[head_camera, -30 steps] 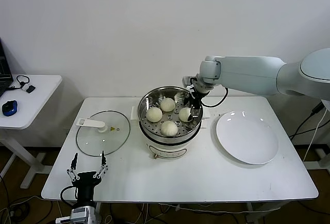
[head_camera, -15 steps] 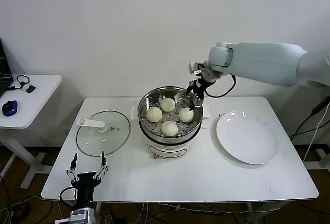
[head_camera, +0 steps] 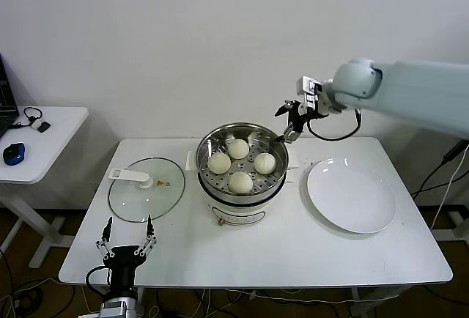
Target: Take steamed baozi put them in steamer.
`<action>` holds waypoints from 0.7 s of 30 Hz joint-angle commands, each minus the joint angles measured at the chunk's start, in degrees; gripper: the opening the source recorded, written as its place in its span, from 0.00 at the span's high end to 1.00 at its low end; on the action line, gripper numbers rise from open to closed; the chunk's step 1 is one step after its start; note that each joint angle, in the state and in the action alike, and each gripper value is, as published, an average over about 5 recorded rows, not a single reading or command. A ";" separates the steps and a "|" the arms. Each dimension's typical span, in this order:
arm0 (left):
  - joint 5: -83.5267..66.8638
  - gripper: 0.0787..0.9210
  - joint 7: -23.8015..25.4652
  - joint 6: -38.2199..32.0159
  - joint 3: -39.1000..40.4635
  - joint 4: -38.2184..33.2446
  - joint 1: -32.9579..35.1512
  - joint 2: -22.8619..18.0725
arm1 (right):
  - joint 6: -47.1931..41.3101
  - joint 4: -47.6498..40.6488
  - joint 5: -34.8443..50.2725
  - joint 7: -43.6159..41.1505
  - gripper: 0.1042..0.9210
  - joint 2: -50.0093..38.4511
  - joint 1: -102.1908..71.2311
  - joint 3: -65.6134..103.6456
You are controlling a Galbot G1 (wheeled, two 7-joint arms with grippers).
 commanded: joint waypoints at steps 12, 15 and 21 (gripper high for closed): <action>1.50 0.12 0.11 -0.26 0.24 -1.12 1.34 0.94 | 10.13 36.22 -19.28 42.59 0.12 -17.02 -122.05 123.20; 1.74 0.12 0.12 -0.34 -0.04 -1.23 1.69 1.00 | 16.31 36.73 -25.19 40.65 0.12 -8.75 -131.33 130.95; 2.49 0.12 0.11 -0.68 -0.27 -1.07 2.10 1.09 | 23.84 36.64 -33.66 38.39 0.12 7.16 -139.45 137.65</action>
